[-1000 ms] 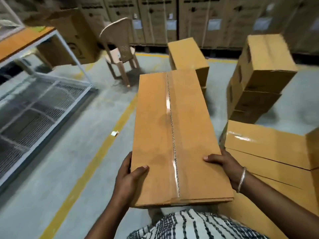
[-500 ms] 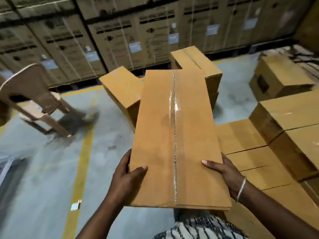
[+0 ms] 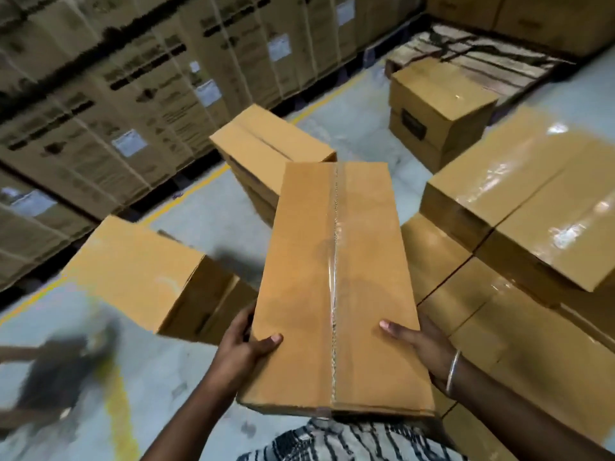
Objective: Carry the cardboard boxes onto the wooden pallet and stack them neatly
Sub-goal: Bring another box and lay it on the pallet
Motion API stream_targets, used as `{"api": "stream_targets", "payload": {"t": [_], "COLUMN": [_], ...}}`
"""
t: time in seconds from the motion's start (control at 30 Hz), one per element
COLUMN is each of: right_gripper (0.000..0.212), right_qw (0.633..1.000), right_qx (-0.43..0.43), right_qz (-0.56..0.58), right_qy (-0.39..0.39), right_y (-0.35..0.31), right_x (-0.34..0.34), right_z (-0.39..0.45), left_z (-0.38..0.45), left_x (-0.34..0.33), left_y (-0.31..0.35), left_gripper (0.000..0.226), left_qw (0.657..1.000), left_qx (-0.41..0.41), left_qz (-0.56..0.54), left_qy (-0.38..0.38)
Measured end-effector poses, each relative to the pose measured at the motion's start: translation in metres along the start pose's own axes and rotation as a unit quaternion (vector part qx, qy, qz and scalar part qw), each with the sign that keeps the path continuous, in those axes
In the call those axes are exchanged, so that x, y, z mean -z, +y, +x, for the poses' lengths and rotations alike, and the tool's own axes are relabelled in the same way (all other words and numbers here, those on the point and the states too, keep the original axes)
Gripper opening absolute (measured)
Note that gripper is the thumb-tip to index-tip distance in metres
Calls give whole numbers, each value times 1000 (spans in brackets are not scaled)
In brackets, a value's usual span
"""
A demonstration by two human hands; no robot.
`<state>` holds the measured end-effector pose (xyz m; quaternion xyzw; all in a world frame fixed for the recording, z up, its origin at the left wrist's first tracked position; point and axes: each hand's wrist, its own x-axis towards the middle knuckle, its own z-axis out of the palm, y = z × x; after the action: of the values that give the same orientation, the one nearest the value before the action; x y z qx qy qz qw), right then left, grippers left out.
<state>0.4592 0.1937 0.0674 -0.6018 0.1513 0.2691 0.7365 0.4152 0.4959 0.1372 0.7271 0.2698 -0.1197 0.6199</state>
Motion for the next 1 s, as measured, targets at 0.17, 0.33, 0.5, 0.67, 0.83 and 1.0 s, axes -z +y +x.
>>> {"api": "stream_targets", "payload": {"t": [0.17,0.33,0.5,0.67,0.83,1.0], "right_gripper": [71,69,83,94,122,134], "right_qw": [995,980,962,940,916,890], "right_qx": [-21,-26,-57,-92,-117,-120], "right_qz": [38,49,62,99,143,209], "right_qy": [92,189,260,313,356,388], "right_y": [15,34,52,77,118,161], "right_x": [9,15,5,-15,-20,-5], "right_z": [24,58,105,165,226,273], "left_z": [88,174,262,345,424,478], "left_x": [-19,-42,-63,-72,-94,-130], "left_y": [34,42,30,8,-22,-62], "left_gripper": [70,78,60,58,71,71], "left_qw": [990,966,935,909,881,871], "left_qx": [13,11,16,23,-5,-22], "left_qz": [99,190,248,281,338,345], "left_qy": [-95,-178,-253,-307,-332,-348]}}
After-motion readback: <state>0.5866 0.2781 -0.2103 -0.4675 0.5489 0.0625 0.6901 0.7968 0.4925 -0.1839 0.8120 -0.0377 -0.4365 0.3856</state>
